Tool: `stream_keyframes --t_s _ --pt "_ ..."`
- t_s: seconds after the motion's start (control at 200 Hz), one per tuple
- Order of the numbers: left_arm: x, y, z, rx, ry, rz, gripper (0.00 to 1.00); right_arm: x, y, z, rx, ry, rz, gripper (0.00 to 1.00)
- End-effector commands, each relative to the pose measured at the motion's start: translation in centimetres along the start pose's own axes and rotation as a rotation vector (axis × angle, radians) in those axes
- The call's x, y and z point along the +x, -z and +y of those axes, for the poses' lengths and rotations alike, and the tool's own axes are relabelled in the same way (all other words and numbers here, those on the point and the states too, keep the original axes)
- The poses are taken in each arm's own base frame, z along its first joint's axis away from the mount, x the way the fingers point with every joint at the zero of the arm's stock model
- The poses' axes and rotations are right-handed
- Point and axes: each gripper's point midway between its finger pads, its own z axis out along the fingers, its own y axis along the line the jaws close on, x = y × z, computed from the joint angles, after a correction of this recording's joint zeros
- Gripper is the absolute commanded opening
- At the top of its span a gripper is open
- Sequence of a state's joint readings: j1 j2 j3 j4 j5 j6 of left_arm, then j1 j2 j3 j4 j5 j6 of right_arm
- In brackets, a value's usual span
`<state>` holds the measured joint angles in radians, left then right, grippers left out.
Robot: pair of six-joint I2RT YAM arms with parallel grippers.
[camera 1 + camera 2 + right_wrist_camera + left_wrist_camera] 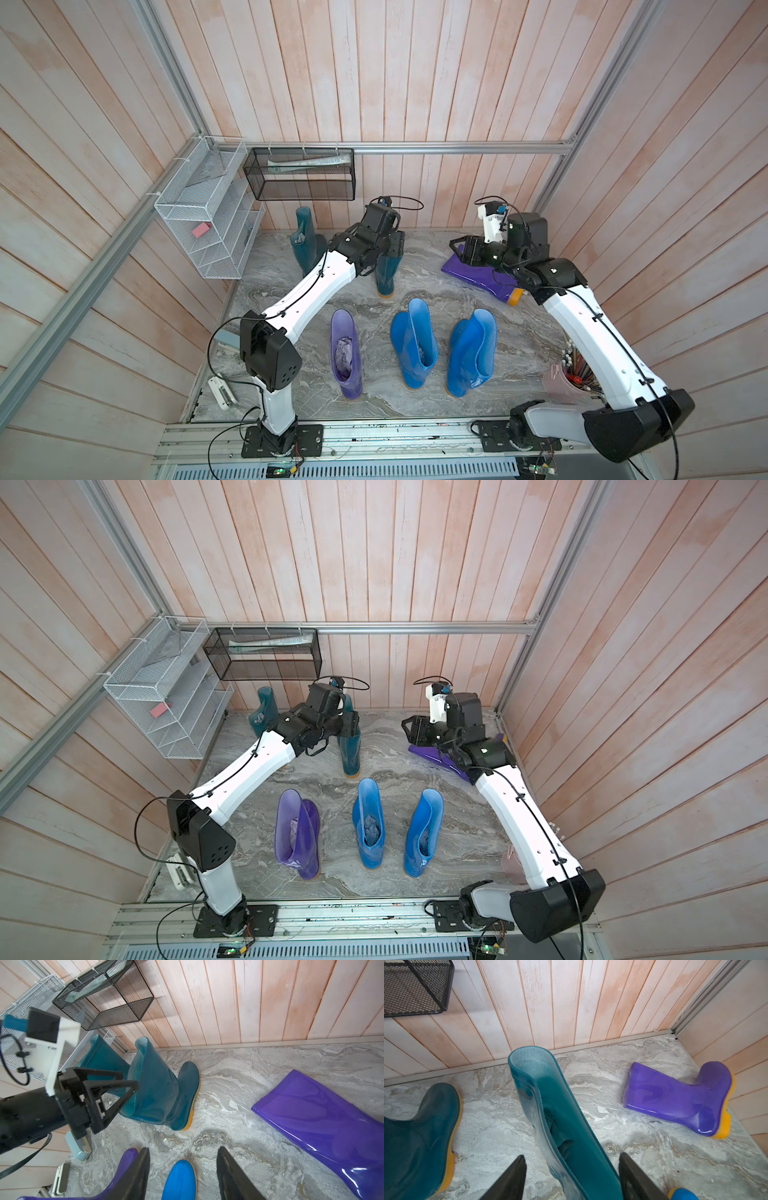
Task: Match and arrange rain boots in pairs
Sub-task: Pick up the rain boot at the center of the board.
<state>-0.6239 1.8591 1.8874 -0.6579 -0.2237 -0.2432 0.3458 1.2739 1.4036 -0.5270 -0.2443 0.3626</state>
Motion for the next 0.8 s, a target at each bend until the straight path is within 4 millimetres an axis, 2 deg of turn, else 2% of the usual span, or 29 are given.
stream_keyframes --t_s 0.0,0.27,0.34,0.45,0.645,0.72,0.795 --pt "-2.1 -0.3 0.5 -0.053 -0.055 -0.079 0.72 0.3 1.1 -0.1 -0.001 -0.017 -0.028 0.54" --pt "-2.2 -2.1 0.2 -0.061 -0.111 -0.095 0.67 1.4 1.7 -0.8 0.026 -0.031 -0.019 0.54" --pt "-1.9 -2.5 0.2 -0.057 -0.121 -0.085 0.57 1.5 1.8 -0.8 0.027 -0.031 -0.020 0.54" --pt "-1.4 -2.8 0.5 -0.065 -0.116 -0.068 0.33 1.5 1.7 -0.8 0.026 -0.033 -0.022 0.54" --pt "-1.6 -2.7 1.3 -0.080 -0.111 -0.066 0.06 1.7 1.6 -0.8 0.024 -0.035 -0.017 0.54" --pt "-2.2 -2.3 2.1 -0.086 -0.100 -0.078 0.00 1.8 1.6 -0.9 0.026 -0.037 -0.020 0.54" --pt "-2.5 -2.2 2.8 -0.077 -0.091 -0.082 0.00 2.0 1.6 -1.0 0.024 -0.038 -0.018 0.54"
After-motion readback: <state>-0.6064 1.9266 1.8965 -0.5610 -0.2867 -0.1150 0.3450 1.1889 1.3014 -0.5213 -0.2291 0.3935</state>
